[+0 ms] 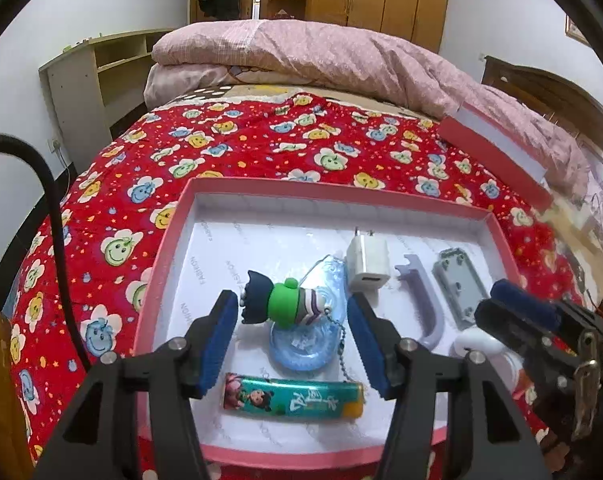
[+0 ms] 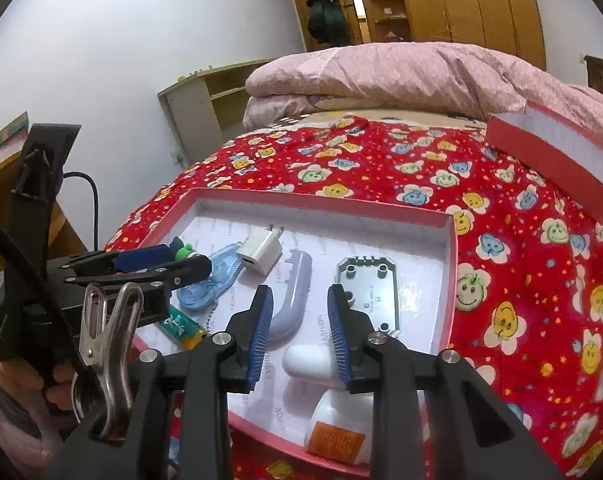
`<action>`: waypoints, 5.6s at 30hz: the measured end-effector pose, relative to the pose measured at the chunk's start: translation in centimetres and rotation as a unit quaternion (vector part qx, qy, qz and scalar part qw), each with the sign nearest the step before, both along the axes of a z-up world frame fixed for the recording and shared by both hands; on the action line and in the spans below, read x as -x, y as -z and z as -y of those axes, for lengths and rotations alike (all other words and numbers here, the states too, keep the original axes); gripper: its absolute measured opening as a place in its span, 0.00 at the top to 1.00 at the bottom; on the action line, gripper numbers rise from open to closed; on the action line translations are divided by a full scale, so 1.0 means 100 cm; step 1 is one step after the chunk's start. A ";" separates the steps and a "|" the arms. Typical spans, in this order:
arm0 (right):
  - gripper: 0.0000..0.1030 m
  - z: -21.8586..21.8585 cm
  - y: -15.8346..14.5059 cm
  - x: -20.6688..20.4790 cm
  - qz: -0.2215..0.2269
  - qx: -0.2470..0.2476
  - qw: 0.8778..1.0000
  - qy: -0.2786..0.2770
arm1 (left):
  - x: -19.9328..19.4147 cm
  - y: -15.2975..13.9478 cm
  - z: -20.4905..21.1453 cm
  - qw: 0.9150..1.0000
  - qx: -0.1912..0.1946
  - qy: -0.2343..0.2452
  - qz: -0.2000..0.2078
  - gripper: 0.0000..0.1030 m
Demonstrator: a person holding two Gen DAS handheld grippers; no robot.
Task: Organize rigid objects
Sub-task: 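Open right tool to drop hook in tray while left tool releases figurine, then withdraw both tools from the tray back toward the object pile, then grasp wooden chess piece with left tool while right tool approaches gold charm, then close right tool on red-and-gold charm while left tool holds chess piece, then carry chess piece in left tool while right tool carries charm over tray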
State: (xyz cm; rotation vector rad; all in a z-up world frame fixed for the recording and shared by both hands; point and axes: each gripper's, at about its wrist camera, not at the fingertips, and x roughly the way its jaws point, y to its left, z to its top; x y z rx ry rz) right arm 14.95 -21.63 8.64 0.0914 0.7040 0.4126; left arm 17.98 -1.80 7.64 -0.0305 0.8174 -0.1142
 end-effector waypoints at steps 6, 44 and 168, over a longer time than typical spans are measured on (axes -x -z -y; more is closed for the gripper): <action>0.70 0.000 -0.011 0.016 0.010 -0.003 1.000 -0.004 | 0.016 -0.011 0.000 1.000 0.003 0.006 0.005 0.39; 0.61 0.015 0.021 0.131 -0.065 0.010 0.998 -0.022 | 0.113 0.011 0.006 0.997 0.012 0.050 -0.053 0.39; 0.60 -0.015 -0.014 0.047 -0.034 0.053 0.997 0.050 | 0.056 -0.008 -0.012 0.998 0.046 0.028 -0.025 0.68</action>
